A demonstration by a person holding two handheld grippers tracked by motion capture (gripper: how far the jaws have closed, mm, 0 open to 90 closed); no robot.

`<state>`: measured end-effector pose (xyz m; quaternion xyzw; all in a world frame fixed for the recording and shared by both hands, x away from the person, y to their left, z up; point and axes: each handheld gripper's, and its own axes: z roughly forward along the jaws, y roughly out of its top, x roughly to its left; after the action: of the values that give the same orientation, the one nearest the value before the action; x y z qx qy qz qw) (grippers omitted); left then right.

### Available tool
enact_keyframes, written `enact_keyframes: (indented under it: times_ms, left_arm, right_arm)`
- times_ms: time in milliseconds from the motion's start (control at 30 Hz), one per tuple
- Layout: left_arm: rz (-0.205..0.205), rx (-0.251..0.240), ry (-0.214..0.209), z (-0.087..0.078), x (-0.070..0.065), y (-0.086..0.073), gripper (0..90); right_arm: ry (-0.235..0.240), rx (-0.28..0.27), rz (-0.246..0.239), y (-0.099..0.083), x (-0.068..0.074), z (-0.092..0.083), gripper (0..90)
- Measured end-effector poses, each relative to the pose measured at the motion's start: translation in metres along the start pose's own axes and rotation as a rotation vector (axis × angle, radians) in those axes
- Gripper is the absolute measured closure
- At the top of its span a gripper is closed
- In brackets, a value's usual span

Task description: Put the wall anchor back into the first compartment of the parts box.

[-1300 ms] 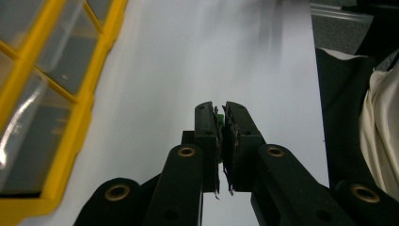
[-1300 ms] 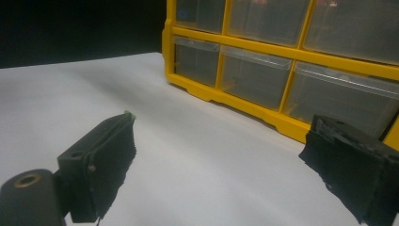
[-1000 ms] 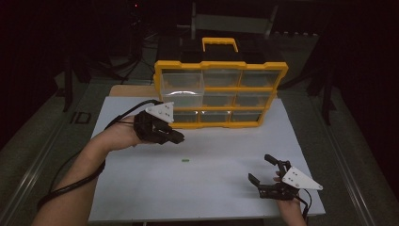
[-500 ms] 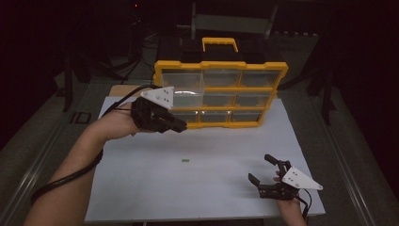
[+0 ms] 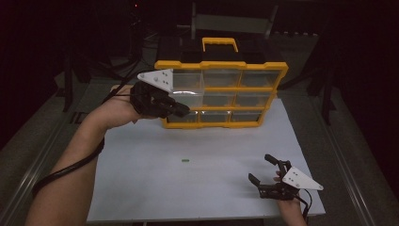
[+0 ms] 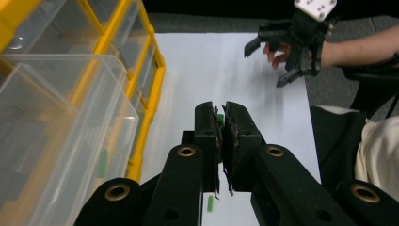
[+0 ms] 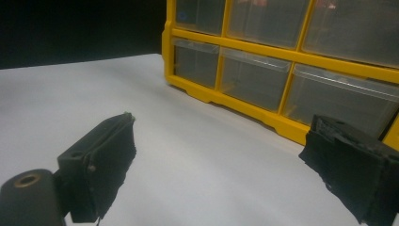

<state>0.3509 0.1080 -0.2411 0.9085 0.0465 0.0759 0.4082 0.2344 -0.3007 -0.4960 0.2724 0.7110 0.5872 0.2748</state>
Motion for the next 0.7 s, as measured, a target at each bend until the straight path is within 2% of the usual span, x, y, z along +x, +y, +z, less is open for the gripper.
enact_keyframes:
  times_ms: [233,267,400,600,700]
  left_arm:
    - [-0.021,-0.047,0.052,-0.011,0.011,0.007,84.4]
    - [-0.025,-0.058,0.07,-0.012,0.014,0.007,84.3]
    - [-0.062,-0.09,0.11,-0.016,0.024,0.008,84.4]
    - [-0.116,-0.125,0.211,-0.014,0.036,0.005,84.3]
    - [-0.151,-0.138,0.228,-0.01,0.041,0.003,84.3]
  right_arm:
    - [0.002,0.003,-0.001,0.0,0.0,0.0,8.9]
    - [0.001,0.002,0.003,0.0,0.0,0.001,8.9]
    - [0.0,0.001,0.0,0.0,0.0,0.0,8.9]
    - [-0.001,-0.001,0.003,0.0,-0.001,0.0,8.9]
    - [-0.001,-0.001,0.005,0.0,-0.001,0.0,8.9]
